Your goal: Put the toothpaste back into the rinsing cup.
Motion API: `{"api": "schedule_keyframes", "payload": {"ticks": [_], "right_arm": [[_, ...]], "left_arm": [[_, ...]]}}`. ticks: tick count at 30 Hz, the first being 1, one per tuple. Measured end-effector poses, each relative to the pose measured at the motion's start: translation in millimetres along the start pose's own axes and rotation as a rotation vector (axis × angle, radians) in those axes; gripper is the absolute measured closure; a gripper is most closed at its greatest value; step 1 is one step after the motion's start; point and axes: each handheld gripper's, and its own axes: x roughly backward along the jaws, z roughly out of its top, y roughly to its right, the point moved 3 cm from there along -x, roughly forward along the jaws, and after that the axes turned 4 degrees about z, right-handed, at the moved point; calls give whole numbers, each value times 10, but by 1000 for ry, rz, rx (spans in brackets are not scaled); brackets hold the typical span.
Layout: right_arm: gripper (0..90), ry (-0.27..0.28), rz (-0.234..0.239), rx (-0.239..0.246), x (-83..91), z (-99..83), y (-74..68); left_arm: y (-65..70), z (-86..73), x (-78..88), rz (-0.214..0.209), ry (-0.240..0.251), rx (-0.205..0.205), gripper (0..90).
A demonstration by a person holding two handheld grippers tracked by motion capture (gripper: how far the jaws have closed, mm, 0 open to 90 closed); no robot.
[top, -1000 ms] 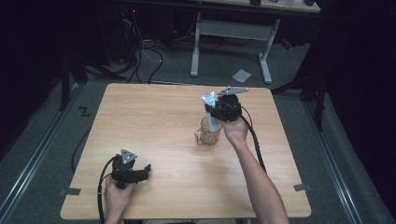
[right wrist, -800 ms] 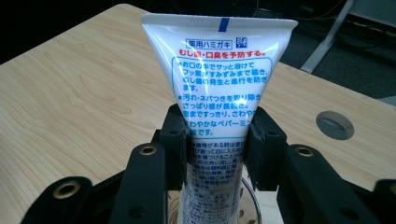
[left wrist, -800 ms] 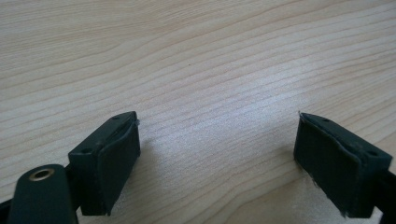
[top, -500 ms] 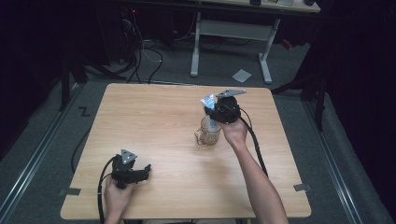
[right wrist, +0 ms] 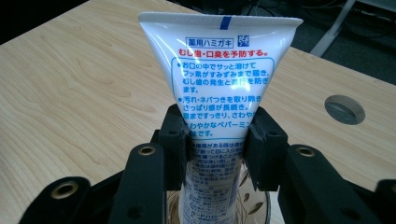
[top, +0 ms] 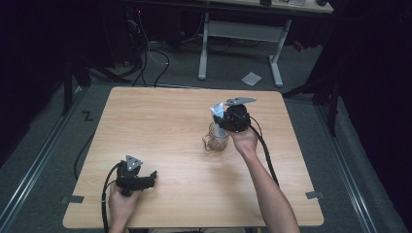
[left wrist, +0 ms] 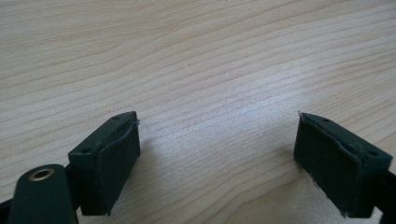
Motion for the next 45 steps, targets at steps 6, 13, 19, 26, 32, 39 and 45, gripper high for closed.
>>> {"api": "schedule_keyframes", "payload": {"ticks": [6, 13, 19, 26, 32, 39, 45], "right_arm": [[629, -6, -2, 9, -5, -19, -13], [624, -15, -1, 11, -20, -68, -18], [624, -29, -4, 0, -37, -156, -8], [621, -37, -7, 16, -35, -175, -11], [617, -48, -17, 18, -46, -198, -11], [603, -62, -9, 8, -66, -249, -23], [593, -48, -13, -4, -35, -277, 0]], "left_arm": [[-1, 0, 0, 0, 0, -1, 148], [0, 0, 0, 1, 0, 0, 148], [1, -1, 1, 1, 0, 0, 148], [1, -1, 1, 1, 0, 0, 148], [1, -1, 1, 0, 0, 0, 148], [2, -1, 1, 1, 0, 1, 148], [2, -1, 1, 1, 0, 1, 148]]}}
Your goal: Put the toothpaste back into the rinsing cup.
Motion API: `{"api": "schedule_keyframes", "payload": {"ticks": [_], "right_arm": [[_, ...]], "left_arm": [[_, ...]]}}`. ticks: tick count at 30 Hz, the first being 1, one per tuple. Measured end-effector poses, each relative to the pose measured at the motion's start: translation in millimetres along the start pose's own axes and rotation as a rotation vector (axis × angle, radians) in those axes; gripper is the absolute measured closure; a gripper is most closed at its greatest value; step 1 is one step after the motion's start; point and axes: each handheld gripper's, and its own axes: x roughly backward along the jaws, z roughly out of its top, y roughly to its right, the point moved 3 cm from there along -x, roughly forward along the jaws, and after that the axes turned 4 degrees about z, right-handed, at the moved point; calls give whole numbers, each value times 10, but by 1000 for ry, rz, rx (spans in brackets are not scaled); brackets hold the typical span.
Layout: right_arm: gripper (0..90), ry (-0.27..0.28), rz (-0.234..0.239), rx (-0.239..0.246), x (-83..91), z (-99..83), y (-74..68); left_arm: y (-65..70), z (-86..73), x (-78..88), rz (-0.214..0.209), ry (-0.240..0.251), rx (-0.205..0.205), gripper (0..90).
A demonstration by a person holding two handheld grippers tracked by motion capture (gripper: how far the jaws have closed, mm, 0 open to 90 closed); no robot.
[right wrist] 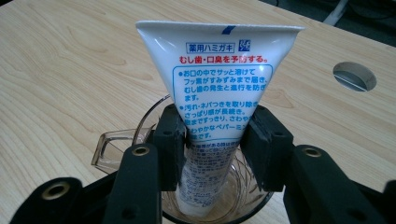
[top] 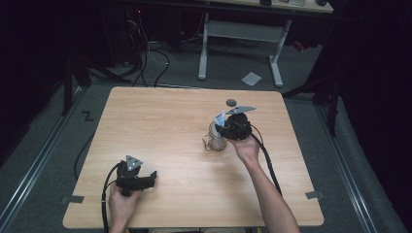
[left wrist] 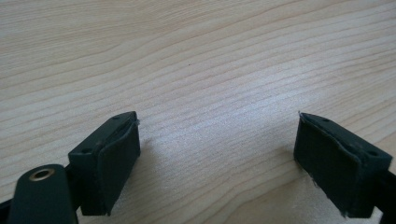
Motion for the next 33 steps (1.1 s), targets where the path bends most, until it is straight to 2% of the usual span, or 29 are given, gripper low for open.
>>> {"api": "schedule_keyframes", "payload": {"ticks": [11, 33], "right_arm": [[560, 15, -9, 0, 80, -49, -19], [448, 79, 10, -51, 247, -123, 14]], "left_arm": [[1, 0, 0, 0, 1, 2, 147], [0, 0, 0, 0, 0, 0, 148]]}}
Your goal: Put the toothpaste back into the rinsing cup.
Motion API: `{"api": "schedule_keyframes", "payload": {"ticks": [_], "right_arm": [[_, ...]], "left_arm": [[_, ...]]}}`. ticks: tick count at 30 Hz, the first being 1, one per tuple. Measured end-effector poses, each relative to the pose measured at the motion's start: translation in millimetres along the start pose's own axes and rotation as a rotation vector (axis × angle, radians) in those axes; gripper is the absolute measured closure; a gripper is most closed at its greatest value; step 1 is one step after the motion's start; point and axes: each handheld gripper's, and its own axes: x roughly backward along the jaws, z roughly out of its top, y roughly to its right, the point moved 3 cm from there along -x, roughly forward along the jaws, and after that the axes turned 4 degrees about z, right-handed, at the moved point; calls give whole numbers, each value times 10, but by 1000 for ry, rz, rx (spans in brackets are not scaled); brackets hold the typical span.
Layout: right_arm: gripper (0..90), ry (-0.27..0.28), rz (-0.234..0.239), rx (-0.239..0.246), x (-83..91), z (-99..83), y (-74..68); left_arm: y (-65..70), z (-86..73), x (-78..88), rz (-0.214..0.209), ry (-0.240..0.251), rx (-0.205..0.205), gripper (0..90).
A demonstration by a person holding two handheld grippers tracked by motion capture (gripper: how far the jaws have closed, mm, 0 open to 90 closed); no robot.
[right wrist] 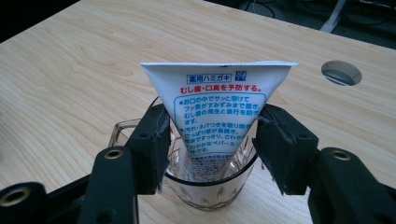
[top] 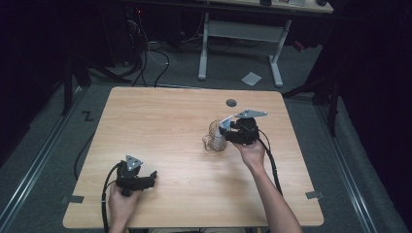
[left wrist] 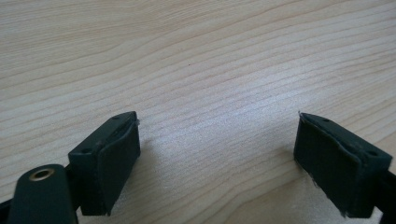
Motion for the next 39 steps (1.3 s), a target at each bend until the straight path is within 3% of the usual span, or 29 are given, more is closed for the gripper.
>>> {"api": "schedule_keyframes", "payload": {"ticks": [8, 18, 39], "right_arm": [[415, 35, 25, -26, 69, 19, 2], [412, 81, 23, -19, 213, 46, -5], [417, 134, 22, -73, 564, -137, 138]], "left_arm": [[0, 0, 0, 0, 0, 0, 147], [0, 0, 1, 0, 0, 0, 148], [0, 0, 1, 0, -1, 0, 147]]}}
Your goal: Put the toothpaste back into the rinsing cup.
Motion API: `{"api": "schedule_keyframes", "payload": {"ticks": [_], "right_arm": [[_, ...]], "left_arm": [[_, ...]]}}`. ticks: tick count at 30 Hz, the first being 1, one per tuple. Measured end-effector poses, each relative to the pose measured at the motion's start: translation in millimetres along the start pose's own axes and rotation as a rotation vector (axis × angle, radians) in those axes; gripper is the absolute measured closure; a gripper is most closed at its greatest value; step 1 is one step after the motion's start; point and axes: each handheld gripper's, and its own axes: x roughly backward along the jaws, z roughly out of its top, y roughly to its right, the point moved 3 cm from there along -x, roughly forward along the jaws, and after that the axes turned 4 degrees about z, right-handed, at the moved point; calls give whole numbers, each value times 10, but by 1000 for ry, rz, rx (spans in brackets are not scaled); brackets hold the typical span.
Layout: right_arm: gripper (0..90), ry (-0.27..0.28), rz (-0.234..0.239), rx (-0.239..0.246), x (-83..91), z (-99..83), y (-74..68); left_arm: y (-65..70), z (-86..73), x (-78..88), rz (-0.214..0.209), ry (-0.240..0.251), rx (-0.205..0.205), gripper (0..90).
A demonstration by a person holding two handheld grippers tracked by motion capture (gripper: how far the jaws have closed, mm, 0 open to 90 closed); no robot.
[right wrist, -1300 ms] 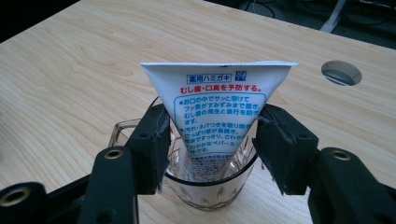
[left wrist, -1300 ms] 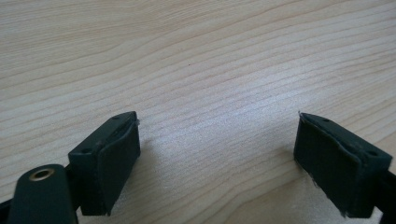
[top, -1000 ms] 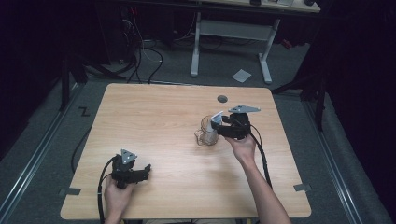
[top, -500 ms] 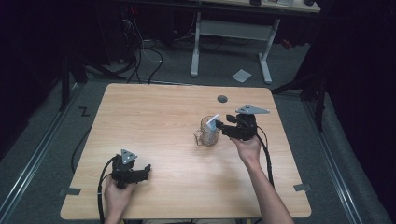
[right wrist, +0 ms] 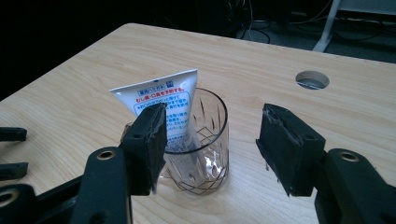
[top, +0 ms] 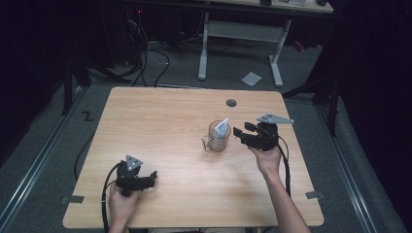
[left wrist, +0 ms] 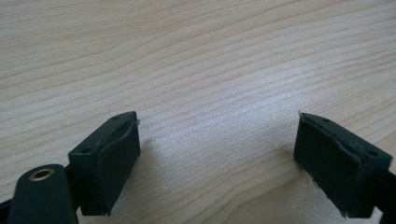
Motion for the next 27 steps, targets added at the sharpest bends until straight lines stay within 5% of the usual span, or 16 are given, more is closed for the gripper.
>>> {"api": "schedule_keyframes", "payload": {"ticks": [27], "right_arm": [[417, 66, -39, -55, 508, -220, 252]], "left_arm": [[0, 0, 0, 0, 0, 0, 148]]}}
